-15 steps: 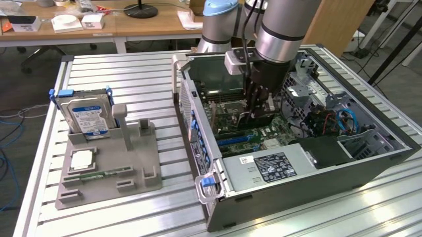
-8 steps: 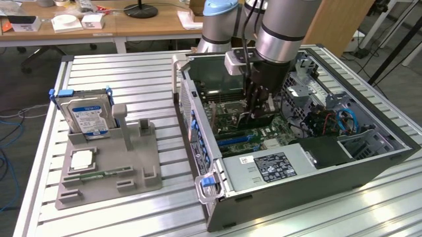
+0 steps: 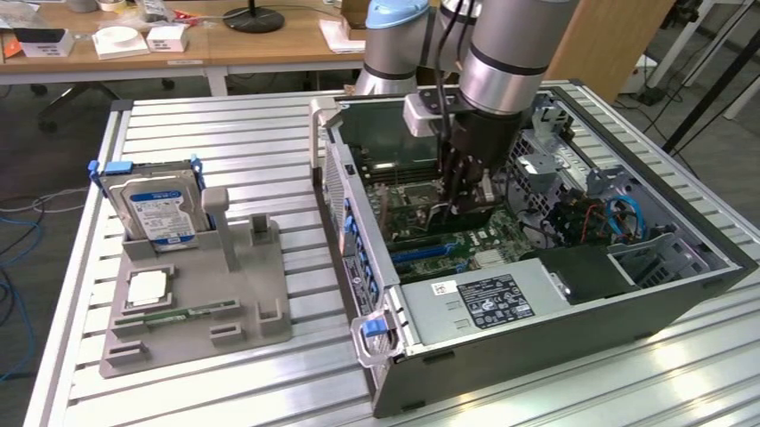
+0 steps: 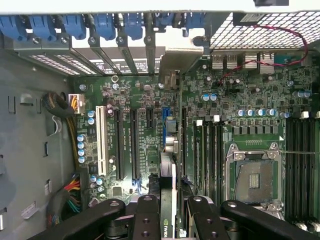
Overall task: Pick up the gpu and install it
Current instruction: 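Insert the gpu into the slot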
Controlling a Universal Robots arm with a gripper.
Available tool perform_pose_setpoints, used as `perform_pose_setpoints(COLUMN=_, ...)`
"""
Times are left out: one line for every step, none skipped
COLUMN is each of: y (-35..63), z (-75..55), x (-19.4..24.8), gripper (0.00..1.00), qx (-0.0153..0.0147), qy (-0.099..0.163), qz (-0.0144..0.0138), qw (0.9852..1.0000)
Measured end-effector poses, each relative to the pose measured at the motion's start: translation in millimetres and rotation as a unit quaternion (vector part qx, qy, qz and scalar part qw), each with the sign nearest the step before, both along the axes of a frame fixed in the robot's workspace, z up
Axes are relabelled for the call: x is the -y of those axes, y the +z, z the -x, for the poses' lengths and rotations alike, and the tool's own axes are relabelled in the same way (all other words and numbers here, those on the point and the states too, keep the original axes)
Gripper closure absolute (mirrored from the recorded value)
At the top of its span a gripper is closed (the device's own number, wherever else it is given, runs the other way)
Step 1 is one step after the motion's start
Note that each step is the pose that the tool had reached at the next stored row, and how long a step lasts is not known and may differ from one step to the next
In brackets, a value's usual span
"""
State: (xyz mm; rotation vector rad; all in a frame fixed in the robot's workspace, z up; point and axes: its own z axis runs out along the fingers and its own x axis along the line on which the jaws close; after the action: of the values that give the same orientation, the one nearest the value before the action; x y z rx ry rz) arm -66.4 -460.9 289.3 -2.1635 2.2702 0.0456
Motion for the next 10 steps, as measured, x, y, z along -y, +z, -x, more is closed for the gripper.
perform_pose_setpoints(y=-0.2, z=0.9, x=0.0, gripper=0.74, qx=0.0000, qy=0.000, qz=0.0000, qw=1.0000)
perform_pose_setpoints(y=-0.3, z=1.6, x=0.0, gripper=0.74, qx=0.0000, qy=0.000, qz=0.0000, qw=1.0000)
perform_pose_setpoints(y=-0.5, z=2.3, x=0.0, gripper=0.74, qx=0.0000, qy=0.000, qz=0.0000, qw=1.0000)
perform_pose_setpoints(y=-0.7, z=3.1, x=0.0, gripper=0.74, qx=0.0000, qy=0.000, qz=0.0000, qw=1.0000)
perform_pose_setpoints(y=-0.9, z=3.8, x=0.0, gripper=0.74, qx=0.0000, qy=0.000, qz=0.0000, qw=1.0000)
perform_pose_setpoints(y=-1.2, z=4.2, x=0.1, gripper=0.74, qx=0.0000, qy=0.000, qz=0.0000, qw=1.0000)
perform_pose_setpoints(y=-1.5, z=4.7, x=0.1, gripper=0.74, qx=0.0000, qy=0.000, qz=0.0000, qw=1.0000)
perform_pose_setpoints(y=-2.0, z=5.0, x=0.2, gripper=0.74, qx=0.0000, qy=0.000, qz=0.0000, qw=1.0000)
perform_pose_setpoints(y=-2.5, z=5.1, x=0.2, gripper=0.74, qx=0.0000, qy=0.000, qz=0.0000, qw=1.0000)
perform_pose_setpoints(y=-3.1, z=5.4, x=0.3, gripper=0.74, qx=0.0000, qy=0.000, qz=0.0000, qw=1.0000)
